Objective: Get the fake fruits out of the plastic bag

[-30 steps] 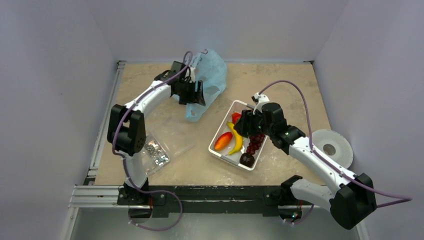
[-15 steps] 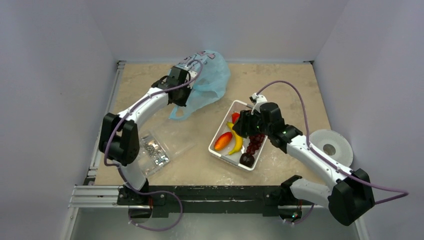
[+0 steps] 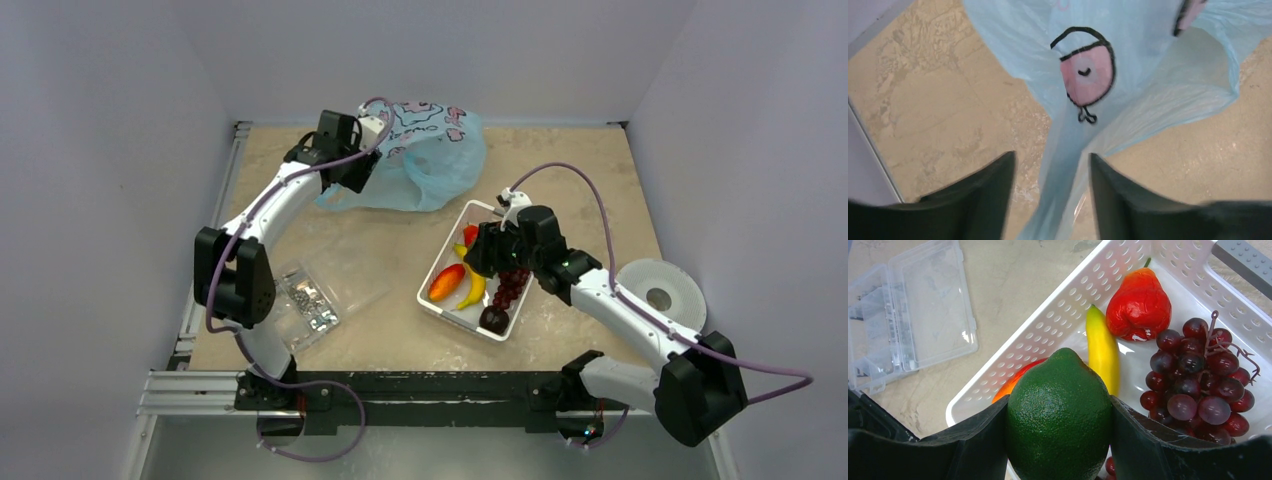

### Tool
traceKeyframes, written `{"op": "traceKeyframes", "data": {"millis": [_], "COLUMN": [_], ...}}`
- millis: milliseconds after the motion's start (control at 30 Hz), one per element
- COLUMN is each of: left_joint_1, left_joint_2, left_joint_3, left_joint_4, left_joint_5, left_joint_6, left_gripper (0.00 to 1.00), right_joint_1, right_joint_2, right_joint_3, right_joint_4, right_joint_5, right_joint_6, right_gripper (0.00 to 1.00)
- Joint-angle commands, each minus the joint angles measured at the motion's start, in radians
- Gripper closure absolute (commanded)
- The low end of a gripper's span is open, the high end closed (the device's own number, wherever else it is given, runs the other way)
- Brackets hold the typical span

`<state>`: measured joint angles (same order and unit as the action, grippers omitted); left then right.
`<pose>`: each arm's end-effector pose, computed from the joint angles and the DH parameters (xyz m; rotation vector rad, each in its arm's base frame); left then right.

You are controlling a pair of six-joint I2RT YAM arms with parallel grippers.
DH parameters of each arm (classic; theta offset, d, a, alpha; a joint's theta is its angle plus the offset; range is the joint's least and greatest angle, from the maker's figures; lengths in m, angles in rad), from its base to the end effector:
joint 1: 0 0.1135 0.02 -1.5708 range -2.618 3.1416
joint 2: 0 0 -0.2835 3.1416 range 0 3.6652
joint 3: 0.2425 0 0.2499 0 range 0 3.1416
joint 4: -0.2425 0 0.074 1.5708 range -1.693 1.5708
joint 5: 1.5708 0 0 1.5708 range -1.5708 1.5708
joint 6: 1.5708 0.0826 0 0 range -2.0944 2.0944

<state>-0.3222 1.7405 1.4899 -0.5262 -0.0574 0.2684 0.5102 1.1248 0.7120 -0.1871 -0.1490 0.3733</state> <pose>0.4088 -0.1315 0.2812 0.6558 2.2528 0.0409 0.2318 0.1438 0.2390 -0.2411 2.2278 0.6561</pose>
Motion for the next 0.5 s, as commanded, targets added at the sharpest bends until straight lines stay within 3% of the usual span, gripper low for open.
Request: {"op": "traceKeyframes", "data": {"millis": [0,33,67,267,467], "left_joint_1": [0.025,0.026,0.026,0.038,0.042], "left_joint_2": [0.016,0.0,-0.02,-0.193,-0.468], "left_joint_3": [0.115,0.112,0.104,0.071,-0.062], "left_joint_4": [-0.098,-0.102,-0.104,-0.173,-0.221], "left_joint_5": [0.002,0.014,0.021,-0.007,0.094], "left_joint_6": [-0.097,-0.112,-0.125,-0.253,-0.411], "left_gripper": [0.25,0.07,0.0,0.0,0.04], "right_joint_1": [-0.002,-0.002,-0.001,0.018,0.158], "right_joint_2": [-0.005,-0.003,0.0,0.035,0.08], "right_joint_3": [0.02,0.019,0.017,0.008,0.019], "right_joint_4": [0.021,0.021,0.022,0.02,-0.047], "right_joint_5": [-0.011,-0.018,-0.027,-0.094,0.01], "right_joint_6": [-0.03,-0.031,-0.03,-0.036,-0.014], "right_gripper": [1.0,1.0,1.0,1.0,1.0]}}
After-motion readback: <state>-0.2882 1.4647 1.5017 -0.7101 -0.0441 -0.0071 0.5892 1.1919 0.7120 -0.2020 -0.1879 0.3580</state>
